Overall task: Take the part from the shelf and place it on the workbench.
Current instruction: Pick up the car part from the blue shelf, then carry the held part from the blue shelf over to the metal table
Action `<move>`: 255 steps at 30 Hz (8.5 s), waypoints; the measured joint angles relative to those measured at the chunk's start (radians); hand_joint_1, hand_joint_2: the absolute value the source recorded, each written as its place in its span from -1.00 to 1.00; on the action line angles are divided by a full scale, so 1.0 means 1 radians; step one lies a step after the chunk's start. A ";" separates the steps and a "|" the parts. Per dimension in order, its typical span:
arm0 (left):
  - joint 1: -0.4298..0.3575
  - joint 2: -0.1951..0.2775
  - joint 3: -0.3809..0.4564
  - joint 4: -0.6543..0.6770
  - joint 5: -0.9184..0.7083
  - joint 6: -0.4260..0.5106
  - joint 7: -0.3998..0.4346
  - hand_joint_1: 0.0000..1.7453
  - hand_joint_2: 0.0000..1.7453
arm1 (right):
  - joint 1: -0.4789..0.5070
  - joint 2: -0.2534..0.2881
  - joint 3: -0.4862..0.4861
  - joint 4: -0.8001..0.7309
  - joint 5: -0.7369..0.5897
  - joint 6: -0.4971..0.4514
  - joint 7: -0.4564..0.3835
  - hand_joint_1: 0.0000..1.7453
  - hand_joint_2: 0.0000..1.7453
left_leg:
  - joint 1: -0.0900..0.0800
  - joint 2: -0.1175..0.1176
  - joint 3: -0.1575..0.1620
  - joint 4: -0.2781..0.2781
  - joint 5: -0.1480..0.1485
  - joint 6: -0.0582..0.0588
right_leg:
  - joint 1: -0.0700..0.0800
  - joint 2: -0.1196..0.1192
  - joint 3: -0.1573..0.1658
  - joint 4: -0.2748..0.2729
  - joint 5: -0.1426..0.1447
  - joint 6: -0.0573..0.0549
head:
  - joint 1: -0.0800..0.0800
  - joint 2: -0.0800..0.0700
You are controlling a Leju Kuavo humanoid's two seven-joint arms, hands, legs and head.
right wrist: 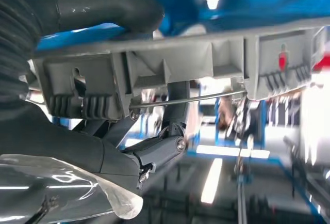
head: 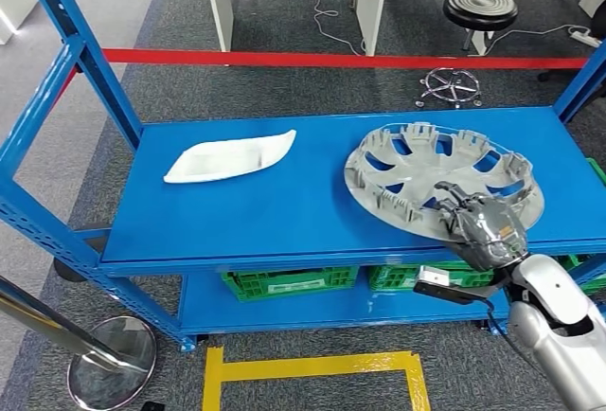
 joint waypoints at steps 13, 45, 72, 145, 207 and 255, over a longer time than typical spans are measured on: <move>-0.010 -0.032 0.000 0.000 -0.019 0.096 0.119 -1.00 1.00 | -0.039 0.047 -0.016 -0.084 0.116 -0.131 0.071 1.00 1.00 | 0.000 0.000 -0.001 0.000 0.000 0.000 | 0.000 -0.001 -0.001 0.000 0.000 0.000 | 0.000 0.000; -0.025 -0.051 0.046 0.000 0.012 0.150 0.184 -1.00 1.00 | -0.376 0.111 0.049 -0.081 0.284 -0.117 0.143 1.00 1.00 | 0.000 0.000 -0.003 0.000 0.001 0.000 | 0.000 -0.001 -0.003 0.002 0.000 0.000 | 0.000 0.000; -0.036 -0.054 0.091 0.000 0.026 0.216 0.242 -1.00 1.00 | -0.367 0.111 0.128 -0.106 0.245 -0.129 0.151 1.00 1.00 | 0.008 0.010 -0.095 0.112 -0.045 -0.019 | -0.019 -0.005 -0.069 0.062 0.009 -0.001 | 0.009 0.000; -0.028 -0.067 0.088 -0.001 -0.016 0.193 0.113 -1.00 1.00 | -0.298 0.042 0.101 -0.089 0.182 -0.075 0.095 1.00 1.00 | -0.028 0.014 -0.047 0.023 0.025 0.047 | 0.008 -0.006 -0.057 0.027 0.020 -0.004 | 0.004 0.000; -0.037 -0.074 0.087 -0.001 -0.025 0.223 0.166 -1.00 1.00 | -0.286 0.033 0.099 -0.089 0.161 -0.088 0.122 1.00 1.00 | -0.031 0.016 0.048 -0.033 -0.023 0.040 | 0.011 -0.018 -0.098 0.000 0.086 -0.003 | 0.005 0.000; -0.025 -0.085 0.080 -0.001 -0.045 0.218 0.151 -1.00 1.00 | -0.305 0.036 0.125 -0.178 0.183 -0.047 0.079 1.00 1.00 | -0.019 -0.082 -0.089 0.038 0.031 0.016 | -0.006 0.023 -0.034 0.024 0.002 -0.010 | 0.006 0.000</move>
